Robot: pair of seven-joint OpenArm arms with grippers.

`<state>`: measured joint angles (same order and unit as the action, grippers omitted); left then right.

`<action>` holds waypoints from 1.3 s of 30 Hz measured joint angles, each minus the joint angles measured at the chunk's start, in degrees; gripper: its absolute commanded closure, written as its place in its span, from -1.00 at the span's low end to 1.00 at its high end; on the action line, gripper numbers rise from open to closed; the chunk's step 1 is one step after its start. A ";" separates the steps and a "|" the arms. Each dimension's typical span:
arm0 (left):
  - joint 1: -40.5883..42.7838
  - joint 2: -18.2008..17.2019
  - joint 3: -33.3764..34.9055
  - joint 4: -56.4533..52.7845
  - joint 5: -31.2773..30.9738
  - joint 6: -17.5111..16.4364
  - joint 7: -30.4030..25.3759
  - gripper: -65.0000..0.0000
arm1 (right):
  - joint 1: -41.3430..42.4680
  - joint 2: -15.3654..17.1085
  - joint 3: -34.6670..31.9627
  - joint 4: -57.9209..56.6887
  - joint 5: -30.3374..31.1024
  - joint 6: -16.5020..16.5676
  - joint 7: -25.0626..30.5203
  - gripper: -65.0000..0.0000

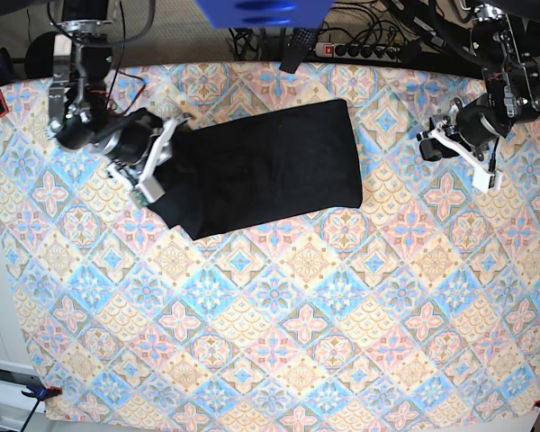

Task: Fold the T-shirt properly
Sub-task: 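Fold the held strip end over toward the left gripper with the right gripper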

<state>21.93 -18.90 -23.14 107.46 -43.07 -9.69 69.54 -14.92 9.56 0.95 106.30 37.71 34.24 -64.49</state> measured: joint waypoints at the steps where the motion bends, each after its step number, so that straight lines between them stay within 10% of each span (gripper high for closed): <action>1: 0.02 0.02 0.13 0.00 0.96 -0.02 -0.17 0.51 | 0.13 -1.27 -0.94 0.00 0.09 0.02 0.15 0.93; 27: 0.94 -0.02 2.43 -0.04 2.73 0.00 -0.39 0.51 | 20.59 -9.22 -37.33 -17.07 -21.92 0.17 0.55 0.83; 35: 0.94 0.13 2.40 -0.09 2.56 0.00 -0.42 0.49 | 24.46 -9.18 -41.77 -18.64 -27.41 0.24 3.43 0.19; 39: 1.07 0.00 4.44 -0.09 2.80 -0.02 -0.39 0.50 | 23.52 -9.07 -38.25 -15.56 -27.21 0.74 3.37 0.17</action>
<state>23.00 -18.90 -18.70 107.37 -40.27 -9.72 69.14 8.60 0.49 -37.30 90.74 10.50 34.98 -61.12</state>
